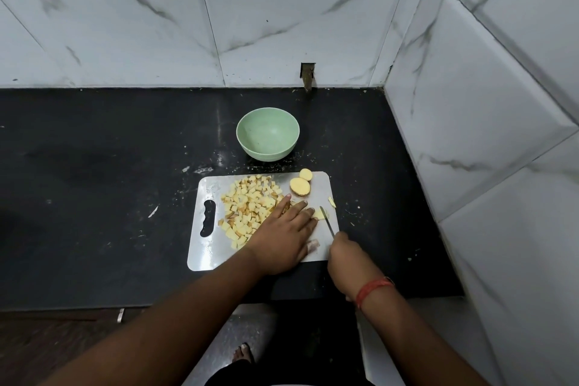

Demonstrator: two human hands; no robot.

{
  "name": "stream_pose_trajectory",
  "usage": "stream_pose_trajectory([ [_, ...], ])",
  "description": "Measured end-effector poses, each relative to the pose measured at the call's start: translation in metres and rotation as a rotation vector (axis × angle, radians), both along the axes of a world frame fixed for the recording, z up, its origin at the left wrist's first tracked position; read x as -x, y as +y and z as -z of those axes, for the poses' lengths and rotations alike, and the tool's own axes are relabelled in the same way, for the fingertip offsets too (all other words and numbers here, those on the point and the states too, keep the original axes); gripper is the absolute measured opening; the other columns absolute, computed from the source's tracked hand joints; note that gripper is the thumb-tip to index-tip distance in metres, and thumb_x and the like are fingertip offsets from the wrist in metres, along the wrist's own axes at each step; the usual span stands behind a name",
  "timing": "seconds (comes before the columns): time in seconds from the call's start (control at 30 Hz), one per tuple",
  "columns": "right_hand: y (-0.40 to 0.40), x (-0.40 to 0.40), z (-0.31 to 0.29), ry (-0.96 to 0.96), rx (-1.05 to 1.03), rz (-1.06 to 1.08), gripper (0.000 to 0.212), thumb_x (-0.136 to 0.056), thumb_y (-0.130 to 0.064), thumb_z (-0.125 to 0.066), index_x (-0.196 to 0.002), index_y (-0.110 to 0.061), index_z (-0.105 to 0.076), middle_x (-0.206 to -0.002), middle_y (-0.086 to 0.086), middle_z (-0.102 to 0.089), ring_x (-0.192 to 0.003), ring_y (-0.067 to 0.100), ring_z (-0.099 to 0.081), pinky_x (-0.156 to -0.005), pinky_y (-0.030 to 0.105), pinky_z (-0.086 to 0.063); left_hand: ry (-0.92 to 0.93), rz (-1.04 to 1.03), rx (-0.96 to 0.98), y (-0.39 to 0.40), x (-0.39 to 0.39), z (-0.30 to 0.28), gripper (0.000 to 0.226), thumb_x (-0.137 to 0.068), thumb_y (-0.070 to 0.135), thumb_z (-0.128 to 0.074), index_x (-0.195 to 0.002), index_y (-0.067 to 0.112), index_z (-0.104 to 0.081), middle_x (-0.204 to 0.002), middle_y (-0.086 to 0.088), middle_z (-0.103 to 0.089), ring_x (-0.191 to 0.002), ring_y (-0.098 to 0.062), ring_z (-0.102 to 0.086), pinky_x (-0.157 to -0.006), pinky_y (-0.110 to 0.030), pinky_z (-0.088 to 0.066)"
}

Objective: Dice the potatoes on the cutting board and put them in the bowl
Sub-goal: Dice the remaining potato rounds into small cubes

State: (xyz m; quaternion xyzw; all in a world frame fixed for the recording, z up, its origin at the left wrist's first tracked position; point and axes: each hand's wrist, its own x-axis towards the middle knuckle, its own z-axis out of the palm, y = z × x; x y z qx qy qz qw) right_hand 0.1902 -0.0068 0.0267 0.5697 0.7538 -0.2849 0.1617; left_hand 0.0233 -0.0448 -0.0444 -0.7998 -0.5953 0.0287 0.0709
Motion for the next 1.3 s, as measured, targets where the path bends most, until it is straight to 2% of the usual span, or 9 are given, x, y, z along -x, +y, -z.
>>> stream_pose_trajectory([
  [0.1,0.003,0.006,0.0,-0.031,0.019,0.001,0.037,-0.094,-0.001,-0.043,-0.13,-0.001,-0.037,-0.126,0.019,-0.056,-0.11,0.033,-0.061,-0.081,0.039,-0.052,-0.001,-0.001,0.021,0.001,0.001,-0.001,0.062,-0.105,0.052,-0.026,-0.146,0.014,-0.053,-0.153,-0.009,-0.049,-0.147,-0.031,-0.035,-0.126,-0.054,-0.008],
  [0.47,0.001,0.007,0.013,-0.056,0.022,0.015,0.033,-0.094,0.0,-0.039,-0.127,-0.003,-0.038,-0.126,0.019,-0.057,-0.111,0.033,-0.06,-0.083,0.037,-0.049,0.02,0.014,0.018,0.006,0.001,-0.001,0.062,-0.106,0.052,-0.026,-0.146,0.013,-0.053,-0.15,-0.009,-0.052,-0.144,-0.031,-0.039,-0.126,-0.054,-0.008],
  [0.67,-0.016,-0.015,0.023,-0.056,0.035,0.005,0.042,-0.093,-0.001,-0.038,-0.135,-0.002,-0.033,-0.125,0.017,-0.058,-0.112,0.03,-0.061,-0.092,0.039,-0.047,0.014,-0.003,0.011,0.003,-0.003,0.002,0.064,-0.106,0.053,-0.025,-0.149,0.012,-0.049,-0.152,-0.01,-0.05,-0.144,-0.031,-0.039,-0.126,-0.053,-0.008],
  [0.77,-0.018,-0.021,0.021,-0.001,0.017,0.003,0.037,-0.096,-0.005,-0.038,-0.133,-0.003,-0.035,-0.124,0.015,-0.06,-0.109,0.029,-0.062,-0.09,0.036,-0.049,-0.023,-0.023,0.011,0.002,-0.003,0.004,0.064,-0.106,0.052,-0.024,-0.149,0.012,-0.049,-0.153,-0.009,-0.049,-0.146,-0.03,-0.037,-0.126,-0.053,-0.009],
  [0.9,-0.011,-0.016,0.014,0.07,-0.049,-0.003,0.015,-0.096,-0.007,-0.037,-0.111,-0.007,-0.042,-0.113,0.018,-0.063,-0.101,0.032,-0.064,-0.081,0.034,-0.049,-0.097,-0.056,-0.008,-0.003,-0.003,0.007,0.062,-0.106,0.052,-0.025,-0.148,0.015,-0.052,-0.154,-0.009,-0.048,-0.147,-0.031,-0.035,-0.125,-0.056,-0.012],
  [1.1,-0.002,-0.001,0.011,0.049,-0.031,0.0,0.024,-0.096,-0.006,-0.038,-0.119,-0.003,-0.043,-0.118,0.019,-0.06,-0.106,0.035,-0.062,-0.081,0.035,-0.048,-0.116,-0.082,-0.039,-0.004,-0.002,0.004,0.062,-0.106,0.052,-0.026,-0.145,0.013,-0.055,-0.152,-0.01,-0.05,-0.146,-0.029,-0.037,-0.124,-0.052,-0.007],
  [1.3,0.0,0.002,0.012,0.024,-0.046,-0.027,0.026,-0.094,-0.004,-0.037,-0.119,-0.004,-0.043,-0.117,0.018,-0.061,-0.104,0.034,-0.063,-0.074,0.032,-0.044,-0.103,-0.052,-0.052,-0.004,0.002,0.006,0.056,-0.106,0.05,-0.033,-0.144,0.016,-0.056,-0.151,-0.008,-0.052,-0.146,-0.029,-0.038,-0.124,-0.057,-0.017],
])
